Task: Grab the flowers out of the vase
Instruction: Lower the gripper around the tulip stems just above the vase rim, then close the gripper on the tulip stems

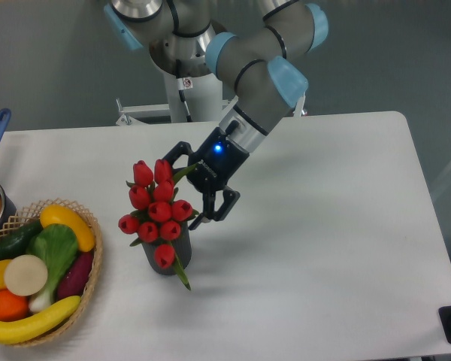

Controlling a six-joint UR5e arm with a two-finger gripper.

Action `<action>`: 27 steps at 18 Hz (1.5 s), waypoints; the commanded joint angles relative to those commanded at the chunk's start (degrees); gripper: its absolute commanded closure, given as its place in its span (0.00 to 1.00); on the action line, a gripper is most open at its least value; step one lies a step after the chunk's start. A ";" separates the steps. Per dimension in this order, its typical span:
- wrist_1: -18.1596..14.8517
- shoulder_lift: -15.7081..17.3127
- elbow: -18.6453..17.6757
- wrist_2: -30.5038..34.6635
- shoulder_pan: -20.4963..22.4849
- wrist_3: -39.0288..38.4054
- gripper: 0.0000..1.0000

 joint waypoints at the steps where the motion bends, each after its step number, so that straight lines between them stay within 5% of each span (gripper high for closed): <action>1: 0.09 -0.09 -0.26 -0.09 0.00 0.00 0.00; 13: 0.35 -1.23 0.00 -0.17 -1.76 0.44 0.00; 22: 0.35 -1.32 0.09 -0.26 -1.76 0.35 0.60; 27: 0.35 -1.06 0.09 -0.35 -1.58 0.00 0.69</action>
